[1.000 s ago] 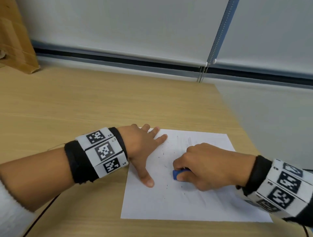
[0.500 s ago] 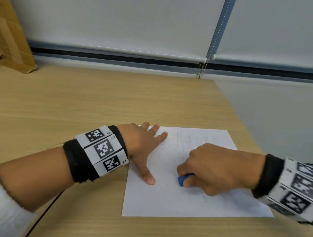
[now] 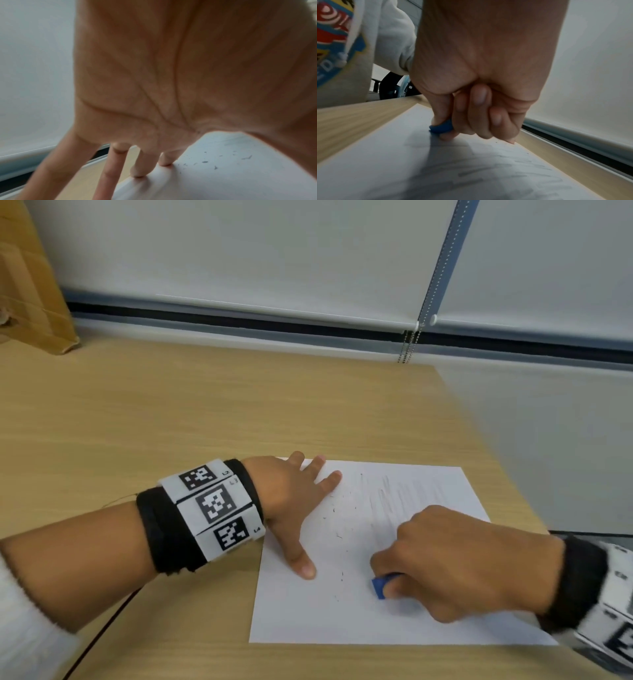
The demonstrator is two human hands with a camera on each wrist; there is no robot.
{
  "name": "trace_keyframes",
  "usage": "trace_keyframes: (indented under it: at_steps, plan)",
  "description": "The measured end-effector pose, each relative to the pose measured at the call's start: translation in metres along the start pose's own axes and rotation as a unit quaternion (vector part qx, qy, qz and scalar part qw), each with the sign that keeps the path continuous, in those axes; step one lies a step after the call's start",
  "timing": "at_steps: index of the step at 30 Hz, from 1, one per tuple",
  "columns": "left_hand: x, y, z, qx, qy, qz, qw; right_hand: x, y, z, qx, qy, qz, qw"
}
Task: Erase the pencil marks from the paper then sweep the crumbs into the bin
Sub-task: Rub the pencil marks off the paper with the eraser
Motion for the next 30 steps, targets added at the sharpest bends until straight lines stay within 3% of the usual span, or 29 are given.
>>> trace_keyframes:
  at_steps: [8, 15, 20, 26, 30]
  plan:
    - [0.002, 0.002, -0.002, -0.014, -0.017, -0.012, 1.000, 0.076, -0.057, -0.014, 0.061, -0.015, 0.149, 0.987]
    - [0.001, 0.001, -0.001, -0.004, -0.012, -0.003, 1.000, 0.055, -0.049, -0.006, 0.024, -0.038, 0.075, 0.996]
    - [0.001, 0.001, -0.001, -0.007, -0.025, -0.008, 1.000, 0.101, -0.067, -0.016, 0.059, -0.058, 0.162, 0.983]
    - [0.001, 0.000, -0.001, 0.000, -0.024, -0.009, 1.000, 0.090, -0.065, -0.003, 0.022, -0.089, 0.116, 0.989]
    - [0.001, -0.001, -0.001, 0.004, -0.027, -0.008, 1.000, 0.121, -0.069, -0.006, 0.044, -0.104, 0.179, 0.977]
Point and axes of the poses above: each hand's wrist, its own y-axis away from the middle knuckle, its own z-axis out of the palm, x = y × z, the point moved 8 cm from there along -y, towards the middle knuckle, and after that the axes turned 9 degrees about y, right-handed, at the moved point
